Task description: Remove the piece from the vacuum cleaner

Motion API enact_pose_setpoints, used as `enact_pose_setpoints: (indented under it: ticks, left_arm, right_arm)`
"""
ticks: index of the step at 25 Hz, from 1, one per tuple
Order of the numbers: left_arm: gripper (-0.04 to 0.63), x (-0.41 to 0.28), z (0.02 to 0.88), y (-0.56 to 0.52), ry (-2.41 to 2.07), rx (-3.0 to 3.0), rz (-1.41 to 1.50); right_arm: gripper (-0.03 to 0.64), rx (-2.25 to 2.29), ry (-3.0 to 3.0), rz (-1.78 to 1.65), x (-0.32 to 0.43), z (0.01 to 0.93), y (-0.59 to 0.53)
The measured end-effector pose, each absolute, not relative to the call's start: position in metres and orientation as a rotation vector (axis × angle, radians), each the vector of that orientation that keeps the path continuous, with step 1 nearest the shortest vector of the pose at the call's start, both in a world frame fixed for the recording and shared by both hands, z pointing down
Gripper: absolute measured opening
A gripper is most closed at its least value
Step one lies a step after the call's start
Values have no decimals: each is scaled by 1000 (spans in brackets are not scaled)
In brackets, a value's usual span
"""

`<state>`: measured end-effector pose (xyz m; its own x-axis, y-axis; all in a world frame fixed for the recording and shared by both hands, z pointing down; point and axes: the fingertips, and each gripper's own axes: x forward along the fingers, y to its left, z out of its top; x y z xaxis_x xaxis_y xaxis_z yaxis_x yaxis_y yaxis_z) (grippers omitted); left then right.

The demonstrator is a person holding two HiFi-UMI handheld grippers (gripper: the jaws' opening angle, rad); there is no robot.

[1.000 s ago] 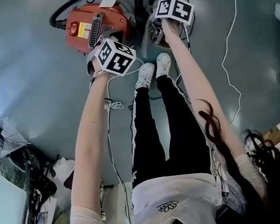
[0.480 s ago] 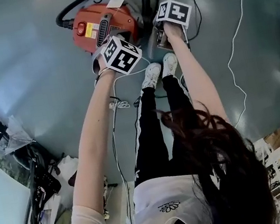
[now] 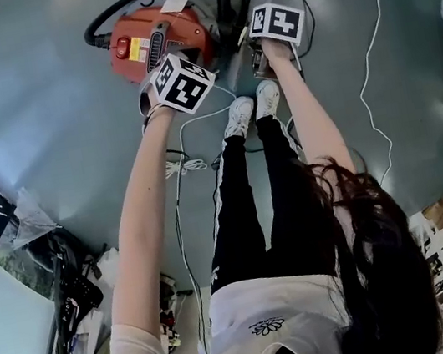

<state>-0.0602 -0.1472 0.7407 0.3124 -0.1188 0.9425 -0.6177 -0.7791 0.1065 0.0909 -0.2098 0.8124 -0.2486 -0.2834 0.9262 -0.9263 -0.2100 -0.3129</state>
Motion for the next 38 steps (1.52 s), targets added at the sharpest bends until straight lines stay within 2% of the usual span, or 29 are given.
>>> enact_pose_setpoints:
  ticks: [38]
  left_arm:
    - [5, -59, 739, -147, -686, 2074, 1494]
  right_arm:
    - [21, 1370, -1674, 1380, 102, 803, -189]
